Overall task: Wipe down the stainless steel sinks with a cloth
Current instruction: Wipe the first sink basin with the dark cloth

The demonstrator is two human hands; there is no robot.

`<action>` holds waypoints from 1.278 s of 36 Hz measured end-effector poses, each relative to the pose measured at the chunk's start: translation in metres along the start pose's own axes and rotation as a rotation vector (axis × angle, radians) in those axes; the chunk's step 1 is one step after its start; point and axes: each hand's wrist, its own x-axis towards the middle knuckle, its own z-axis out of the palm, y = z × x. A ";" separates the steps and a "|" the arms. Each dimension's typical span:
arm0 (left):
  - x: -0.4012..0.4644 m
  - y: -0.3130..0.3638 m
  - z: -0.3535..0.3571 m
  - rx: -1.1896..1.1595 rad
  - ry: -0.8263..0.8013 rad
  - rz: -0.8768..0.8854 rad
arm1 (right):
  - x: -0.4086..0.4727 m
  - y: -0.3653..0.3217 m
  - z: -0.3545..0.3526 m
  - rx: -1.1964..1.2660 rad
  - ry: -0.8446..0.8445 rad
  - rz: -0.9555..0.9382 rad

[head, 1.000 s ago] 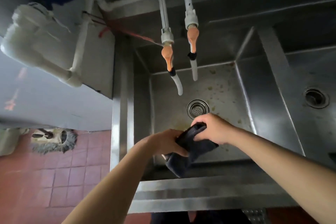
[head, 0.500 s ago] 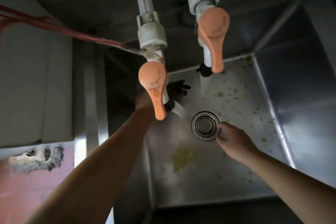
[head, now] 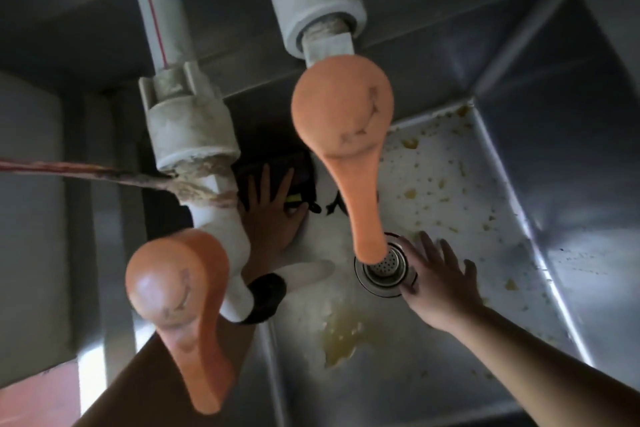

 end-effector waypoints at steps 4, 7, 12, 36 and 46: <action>0.003 -0.002 0.004 0.034 0.068 0.030 | 0.005 0.013 0.004 -0.017 -0.022 0.003; 0.004 -0.011 0.019 0.056 0.069 0.044 | 0.006 0.018 0.005 0.003 -0.058 0.010; 0.001 -0.020 0.038 0.158 0.092 -0.032 | 0.003 0.021 0.014 -0.041 -0.056 -0.006; -0.146 0.020 0.127 -0.101 -0.162 -0.301 | 0.005 0.031 0.038 -0.107 -0.004 -0.015; 0.022 0.029 0.029 -0.146 -0.046 -0.269 | 0.007 0.034 0.054 -0.087 0.094 -0.048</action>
